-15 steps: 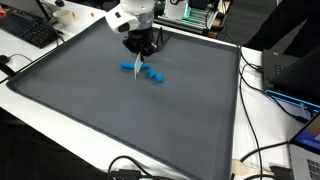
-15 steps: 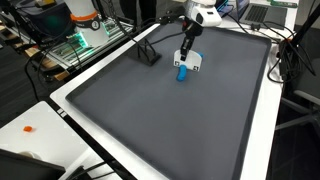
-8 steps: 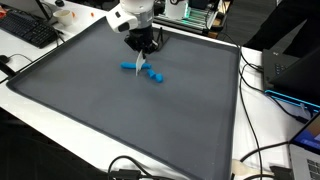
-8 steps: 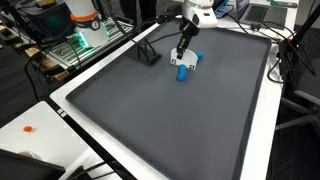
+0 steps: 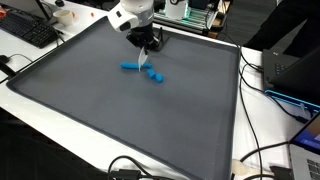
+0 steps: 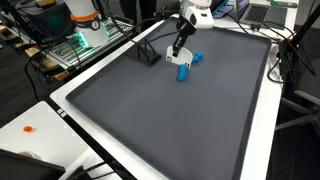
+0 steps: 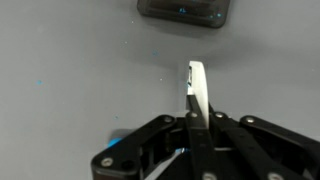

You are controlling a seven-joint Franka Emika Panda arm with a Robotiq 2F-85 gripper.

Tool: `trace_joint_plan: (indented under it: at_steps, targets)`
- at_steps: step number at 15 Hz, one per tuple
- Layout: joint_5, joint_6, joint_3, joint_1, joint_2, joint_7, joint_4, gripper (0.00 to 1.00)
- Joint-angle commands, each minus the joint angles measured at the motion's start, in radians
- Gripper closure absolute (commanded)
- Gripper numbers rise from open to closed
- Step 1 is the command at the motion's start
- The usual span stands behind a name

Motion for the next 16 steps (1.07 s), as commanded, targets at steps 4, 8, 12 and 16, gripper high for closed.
trace_joint_plan:
  at_steps: [4,8,12,16]
  targets:
    - [0.016,-0.060,0.013,-0.019,-0.043,-0.048,-0.022,0.99]
    - [0.007,-0.072,0.010,-0.023,-0.071,-0.066,-0.018,0.99]
    - [-0.032,-0.061,0.002,-0.022,-0.084,-0.070,-0.006,0.99]
    - [-0.070,-0.041,-0.007,-0.025,-0.067,-0.065,0.022,0.99]
